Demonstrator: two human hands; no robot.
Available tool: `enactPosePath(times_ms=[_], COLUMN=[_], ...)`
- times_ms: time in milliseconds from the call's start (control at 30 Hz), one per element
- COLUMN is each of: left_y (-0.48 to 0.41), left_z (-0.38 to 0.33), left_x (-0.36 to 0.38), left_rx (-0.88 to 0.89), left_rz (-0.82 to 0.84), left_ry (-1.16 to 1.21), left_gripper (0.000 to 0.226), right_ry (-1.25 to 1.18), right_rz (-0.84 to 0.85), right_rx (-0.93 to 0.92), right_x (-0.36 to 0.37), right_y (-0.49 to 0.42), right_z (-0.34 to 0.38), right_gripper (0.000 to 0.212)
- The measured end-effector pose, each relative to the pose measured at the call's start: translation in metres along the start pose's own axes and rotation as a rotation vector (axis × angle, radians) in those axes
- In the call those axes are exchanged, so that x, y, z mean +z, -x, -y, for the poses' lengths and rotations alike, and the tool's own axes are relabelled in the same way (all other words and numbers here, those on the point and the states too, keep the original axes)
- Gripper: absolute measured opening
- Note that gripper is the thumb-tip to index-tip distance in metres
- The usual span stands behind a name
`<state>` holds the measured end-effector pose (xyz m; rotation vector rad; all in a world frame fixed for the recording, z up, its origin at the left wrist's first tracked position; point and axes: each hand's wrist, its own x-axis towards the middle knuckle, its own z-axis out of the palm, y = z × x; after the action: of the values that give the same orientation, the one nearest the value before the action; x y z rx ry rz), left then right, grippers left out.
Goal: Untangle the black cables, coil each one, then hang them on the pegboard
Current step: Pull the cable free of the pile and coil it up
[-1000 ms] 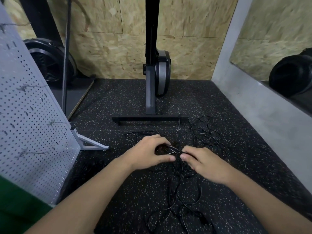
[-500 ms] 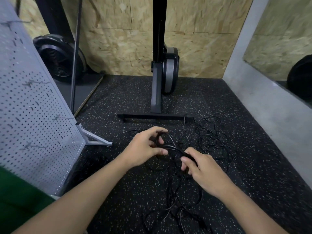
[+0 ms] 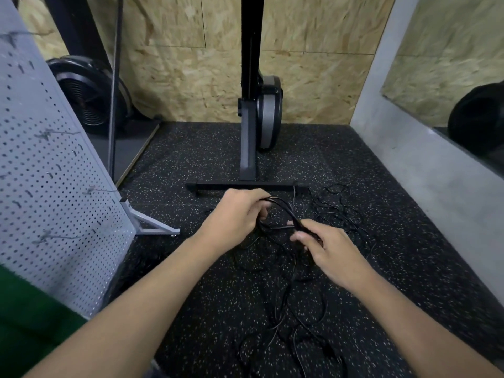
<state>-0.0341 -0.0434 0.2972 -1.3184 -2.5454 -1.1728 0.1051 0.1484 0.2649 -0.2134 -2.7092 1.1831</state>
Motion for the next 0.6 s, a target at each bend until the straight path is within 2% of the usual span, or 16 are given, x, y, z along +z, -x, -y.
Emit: enactPosePath(times_ms=[133, 333, 467, 600], left_y=[0.001, -0.005, -0.005, -0.007], left_z=[-0.008, -0.009, -0.004, 0.006], left_x=[-0.012, -0.022, -0.024, -0.021], left_rx=[-0.154, -0.327, -0.385, -0.414], left_rz=[-0.015, -0.064, -0.055, -0.085], left_ry=[0.318, 0.639, 0.741, 0.774], left_gripper=[0.016, 0.015, 0.015, 0.019], right_ry=[0.003, -0.074, -0.077, 0.035], right_rz=[0.027, 0.082, 0.214, 0.181], right_rx=[-0.022, -0.041, 0.01, 0.001], right_x=[0.002, 0.014, 0.021, 0.027], right_y=[-0.005, -0.02, -0.024, -0.022], right_z=[0.0, 0.01, 0.016, 0.022], right_gripper=[0.028, 0.033, 0.028, 0.017])
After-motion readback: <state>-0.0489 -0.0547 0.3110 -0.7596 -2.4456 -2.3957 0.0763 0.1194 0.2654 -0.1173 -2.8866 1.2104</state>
